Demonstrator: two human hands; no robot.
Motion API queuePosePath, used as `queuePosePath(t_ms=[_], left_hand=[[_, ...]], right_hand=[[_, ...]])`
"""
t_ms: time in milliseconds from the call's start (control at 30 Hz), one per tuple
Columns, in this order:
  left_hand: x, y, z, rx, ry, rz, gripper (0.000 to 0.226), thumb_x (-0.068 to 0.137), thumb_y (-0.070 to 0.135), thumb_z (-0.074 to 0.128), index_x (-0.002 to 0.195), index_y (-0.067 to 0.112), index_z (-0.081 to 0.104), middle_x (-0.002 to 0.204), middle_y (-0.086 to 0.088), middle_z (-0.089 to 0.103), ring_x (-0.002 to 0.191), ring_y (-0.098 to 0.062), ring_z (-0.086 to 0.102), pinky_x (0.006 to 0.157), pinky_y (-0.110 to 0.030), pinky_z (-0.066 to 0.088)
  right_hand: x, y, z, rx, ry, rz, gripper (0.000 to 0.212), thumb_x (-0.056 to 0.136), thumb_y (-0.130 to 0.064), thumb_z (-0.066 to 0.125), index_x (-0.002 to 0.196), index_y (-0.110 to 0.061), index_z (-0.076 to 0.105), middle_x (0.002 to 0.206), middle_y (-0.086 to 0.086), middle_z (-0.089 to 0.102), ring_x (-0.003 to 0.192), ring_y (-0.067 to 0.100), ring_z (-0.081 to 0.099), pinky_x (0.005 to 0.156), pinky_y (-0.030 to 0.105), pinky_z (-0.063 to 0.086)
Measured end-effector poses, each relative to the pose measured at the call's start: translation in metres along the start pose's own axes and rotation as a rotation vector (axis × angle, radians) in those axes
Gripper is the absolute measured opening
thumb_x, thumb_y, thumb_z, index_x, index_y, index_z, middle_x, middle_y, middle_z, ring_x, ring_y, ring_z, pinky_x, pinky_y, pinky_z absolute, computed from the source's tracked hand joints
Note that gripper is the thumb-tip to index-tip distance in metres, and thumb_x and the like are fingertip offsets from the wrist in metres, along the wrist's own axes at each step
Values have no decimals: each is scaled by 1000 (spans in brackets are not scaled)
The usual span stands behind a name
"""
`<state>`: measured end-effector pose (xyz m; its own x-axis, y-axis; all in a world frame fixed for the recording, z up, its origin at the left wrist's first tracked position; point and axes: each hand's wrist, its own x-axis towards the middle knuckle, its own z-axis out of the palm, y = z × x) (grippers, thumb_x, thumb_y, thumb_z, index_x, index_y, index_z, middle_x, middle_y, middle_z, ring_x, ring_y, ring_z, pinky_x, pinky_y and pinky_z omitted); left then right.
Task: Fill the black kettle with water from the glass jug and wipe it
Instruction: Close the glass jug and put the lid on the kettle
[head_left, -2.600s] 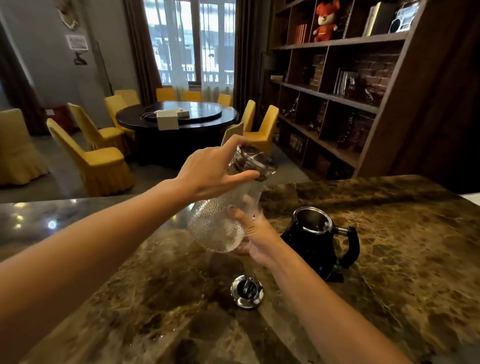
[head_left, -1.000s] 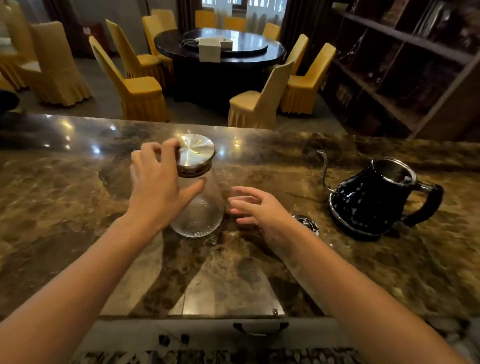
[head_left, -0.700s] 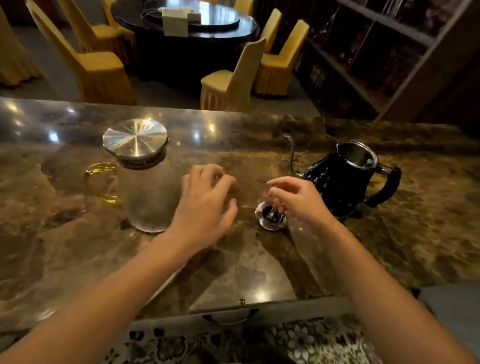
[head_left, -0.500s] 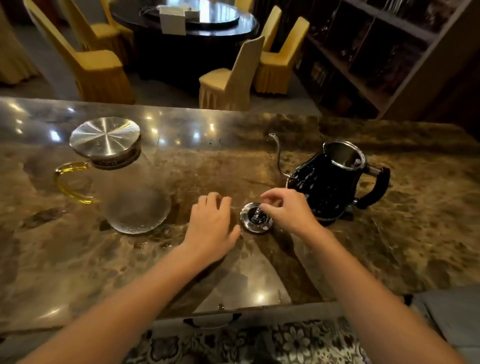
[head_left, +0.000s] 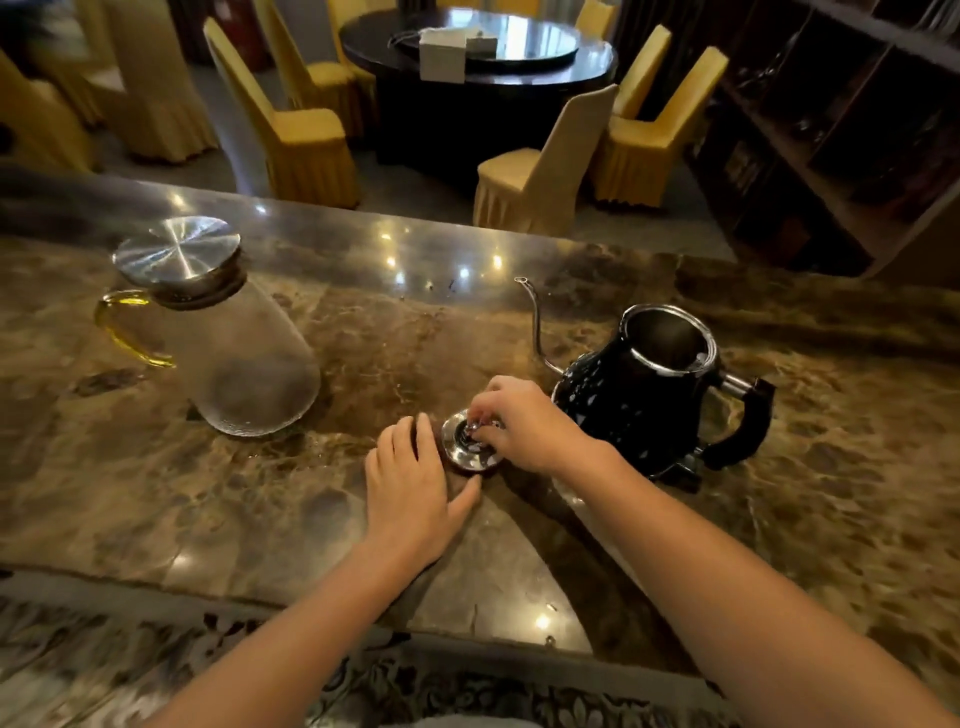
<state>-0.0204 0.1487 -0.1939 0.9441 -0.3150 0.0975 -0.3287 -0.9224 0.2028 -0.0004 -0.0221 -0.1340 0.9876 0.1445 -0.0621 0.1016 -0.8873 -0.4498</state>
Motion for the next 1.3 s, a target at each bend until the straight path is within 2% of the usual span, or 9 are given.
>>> queuePosePath(t_ms=[133, 200, 300, 433, 600, 667, 1000, 1200, 1300], left_hand=[[-2, 7, 3, 21, -58, -60, 101, 81, 77, 30, 149, 3, 35, 151, -19, 39, 140, -37, 32, 111, -50, 33], [1, 16, 5, 41, -87, -40, 103, 80, 79, 23, 153, 6, 32, 156, -18, 33, 145, -37, 25, 114, -51, 28], [8, 33, 10, 58, -115, 16, 103, 79, 81, 20, 154, 10, 31, 159, -19, 30, 147, -39, 21, 115, -52, 25], [14, 50, 20, 72, -119, 91, 102, 79, 81, 19, 152, 12, 36, 158, -20, 32, 146, -42, 23, 113, -54, 27], [20, 65, 24, 54, -156, 167, 100, 80, 80, 12, 158, 19, 20, 165, -12, 16, 151, -36, 7, 118, -54, 16], [23, 68, 24, 53, -170, 183, 98, 80, 81, 12, 158, 21, 16, 166, -10, 12, 152, -34, 3, 118, -53, 14], [23, 68, 27, 33, -132, 185, 98, 80, 82, 12, 156, 22, 28, 163, -11, 23, 150, -35, 12, 116, -55, 18], [22, 68, 26, 42, -116, 180, 96, 81, 81, 14, 154, 22, 32, 161, -11, 27, 149, -34, 16, 115, -54, 20], [23, 69, 26, 51, -106, 172, 94, 82, 82, 19, 153, 22, 34, 160, -11, 29, 149, -34, 17, 114, -54, 21]], right_hand=[[1, -9, -38, -20, 81, -71, 13, 90, -23, 74, 97, -12, 75, 92, -2, 61, 83, 11, 53, 79, 25, 48], [-2, -16, -67, 12, 132, -75, 11, 91, -25, 74, 95, -14, 74, 85, -7, 61, 74, 6, 53, 65, 11, 40], [-14, -19, -113, 48, 226, -48, 9, 92, -27, 73, 93, -18, 71, 78, -13, 60, 68, -2, 53, 58, 5, 40], [-40, -4, -159, 32, 368, 30, 15, 92, -28, 73, 93, -14, 76, 85, -3, 71, 80, 10, 62, 64, 11, 42], [-71, 26, -184, 10, 450, 170, 13, 91, -28, 73, 94, -16, 76, 87, -3, 71, 83, 12, 64, 74, 27, 51], [-78, 34, -184, -7, 455, 202, 13, 91, -28, 73, 94, -15, 76, 87, -3, 71, 83, 12, 64, 72, 25, 50], [-81, 50, -169, -71, 459, 251, 12, 92, -26, 72, 94, -14, 74, 87, -3, 68, 82, 12, 59, 63, 12, 40], [-77, 55, -164, -80, 443, 185, 16, 90, -25, 76, 105, -19, 76, 85, -3, 64, 83, 13, 57, 76, 25, 45], [-75, 60, -164, -44, 477, 141, 20, 86, -21, 80, 106, -17, 80, 87, 1, 63, 81, 14, 57, 75, 27, 46]])
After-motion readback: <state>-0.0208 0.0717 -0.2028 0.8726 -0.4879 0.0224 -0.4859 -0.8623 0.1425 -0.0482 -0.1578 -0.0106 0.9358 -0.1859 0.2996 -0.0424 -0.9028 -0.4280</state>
